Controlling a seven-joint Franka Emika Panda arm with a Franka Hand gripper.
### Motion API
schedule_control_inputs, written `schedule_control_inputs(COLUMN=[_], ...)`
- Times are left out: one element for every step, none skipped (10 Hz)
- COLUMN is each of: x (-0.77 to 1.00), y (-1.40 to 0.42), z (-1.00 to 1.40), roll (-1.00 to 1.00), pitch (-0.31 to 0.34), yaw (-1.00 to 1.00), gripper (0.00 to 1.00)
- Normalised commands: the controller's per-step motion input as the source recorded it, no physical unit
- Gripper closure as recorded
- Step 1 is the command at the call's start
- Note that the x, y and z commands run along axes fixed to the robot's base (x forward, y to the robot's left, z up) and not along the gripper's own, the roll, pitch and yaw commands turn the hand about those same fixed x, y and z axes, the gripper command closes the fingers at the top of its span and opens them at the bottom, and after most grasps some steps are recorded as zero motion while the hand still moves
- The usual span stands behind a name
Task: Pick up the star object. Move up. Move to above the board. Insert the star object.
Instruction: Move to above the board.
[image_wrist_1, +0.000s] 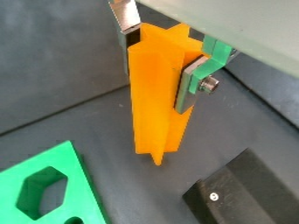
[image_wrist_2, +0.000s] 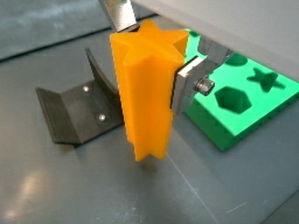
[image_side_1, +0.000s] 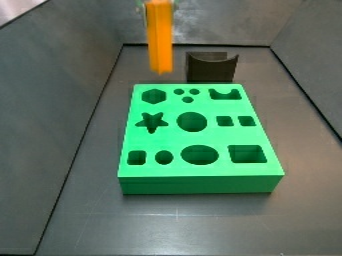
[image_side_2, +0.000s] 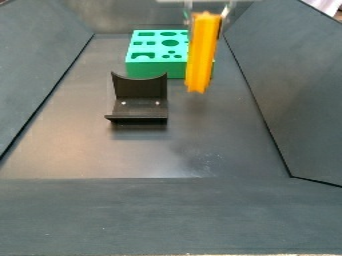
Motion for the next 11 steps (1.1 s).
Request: schedule_control_inputs(x=[0.44,0.49,0.49,0.34,0.17,0.08,-0.06,-0.07,-0.06,-0.05,-0.04], y=[-0.77,-0.84,-0.84,-0.56,-0.26,-0.09,-1.0,-1.0,-1.0,-1.0,-1.0], z=[1.0,1.0,1.0,0.75,0.46,0.27,0.5,0.47,0.5,0.48,0.49], roll=[0.14,0.15,0.15,0.15,0.15,0.12,0.0,0.0,-0.01,-0.05,-0.05], pitch=[0.153,0.185,0.203,0.175,0.14,0.099,0.208,0.192,0.24,0.219,0.193], yaw=[0.31,0.29,0.25,0.16,0.1,0.07,-1.0,-1.0,-1.0,-0.76,-0.5], gripper=[1.0,1.0,1.0,1.0,1.0,1.0,1.0,1.0,1.0,1.0,1.0])
